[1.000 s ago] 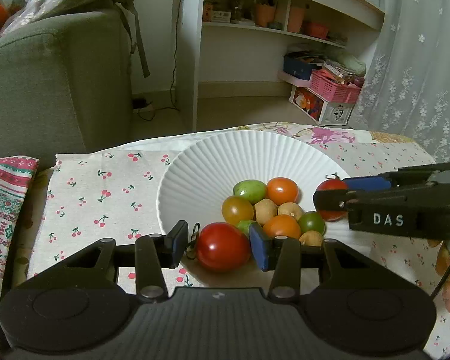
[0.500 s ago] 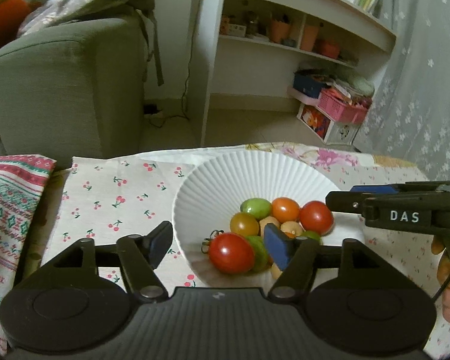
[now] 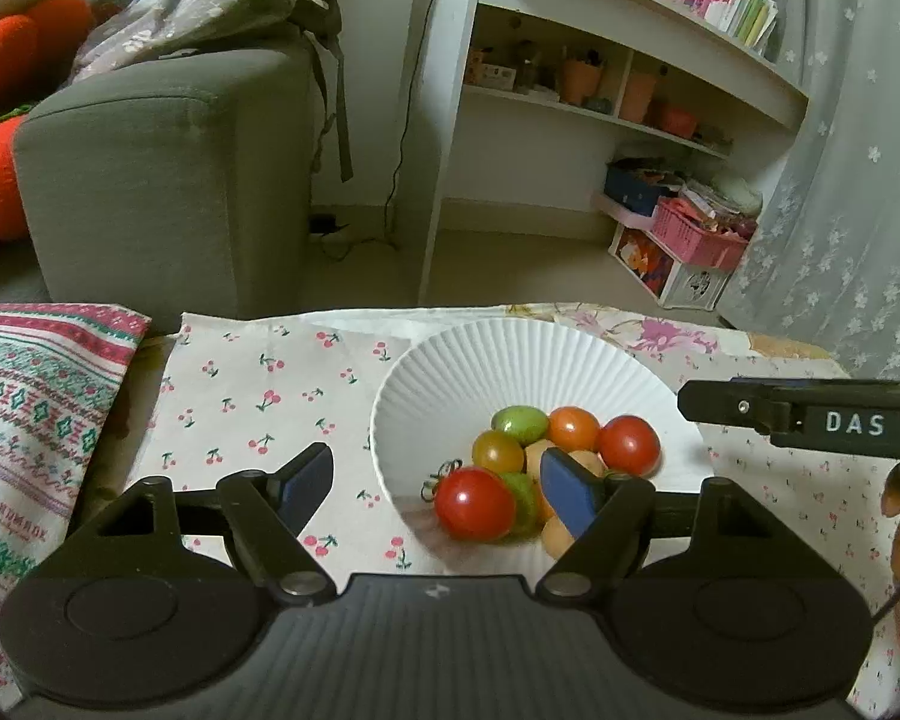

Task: Organize fruits
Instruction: 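Move both tools back toward the two tangerines on the cloth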

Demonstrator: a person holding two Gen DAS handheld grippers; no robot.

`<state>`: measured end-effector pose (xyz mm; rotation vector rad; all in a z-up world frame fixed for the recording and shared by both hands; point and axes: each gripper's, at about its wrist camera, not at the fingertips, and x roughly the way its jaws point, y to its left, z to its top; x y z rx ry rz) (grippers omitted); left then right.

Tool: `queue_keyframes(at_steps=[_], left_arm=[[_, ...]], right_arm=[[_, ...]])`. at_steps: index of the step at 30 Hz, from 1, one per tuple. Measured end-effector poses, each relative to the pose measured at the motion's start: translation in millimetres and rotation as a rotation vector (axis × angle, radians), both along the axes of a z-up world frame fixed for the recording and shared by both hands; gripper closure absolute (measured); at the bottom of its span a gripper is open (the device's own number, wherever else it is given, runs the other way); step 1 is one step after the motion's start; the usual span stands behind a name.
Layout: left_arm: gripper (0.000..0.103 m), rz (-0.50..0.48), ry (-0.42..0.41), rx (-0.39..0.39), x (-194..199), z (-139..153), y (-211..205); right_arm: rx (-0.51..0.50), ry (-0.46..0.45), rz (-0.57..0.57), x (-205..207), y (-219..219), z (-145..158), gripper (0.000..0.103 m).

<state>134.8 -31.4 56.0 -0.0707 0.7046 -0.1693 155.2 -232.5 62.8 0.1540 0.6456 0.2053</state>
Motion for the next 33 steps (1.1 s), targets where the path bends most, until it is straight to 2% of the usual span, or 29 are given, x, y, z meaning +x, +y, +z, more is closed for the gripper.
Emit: queue_keyframes(at_steps=[5, 11, 17, 19, 21, 24, 33], left_arm=[[0.029, 0.009, 0.025, 0.079, -10.3, -2.4, -4.9], [0.029, -0.011, 0.042, 0.073, -24.0, -1.5, -7.7], [0.028, -0.007, 0.062, 0.095, -35.4, -1.8, -12.5], [0.028, -0.014, 0.067, 0.103, -38.4, -2.3, -15.8], [0.025, -0.020, 0.071, 0.119, -40.9, -4.0, -18.8], [0.023, -0.020, 0.079, 0.139, -44.4, -7.3, -20.4], [0.022, -0.011, 0.109, 0.133, -51.5, -10.4, -16.6]], right_arm=[[0.000, 0.016, 0.020, -11.2, 4.6, 4.1, 0.056], [-0.014, 0.014, 0.060, -33.0, 10.9, 11.8, 0.051], [0.056, 0.025, 0.099, -43.2, 13.1, 21.4, 0.049], [0.045, 0.023, 0.112, -45.6, 17.2, 22.6, 0.046], [0.032, 0.035, 0.121, -47.4, 20.9, 20.5, 0.040], [0.022, 0.063, 0.130, -48.8, 24.7, 17.2, 0.039], [0.027, 0.120, 0.118, -51.3, 27.9, 9.6, 0.031]])
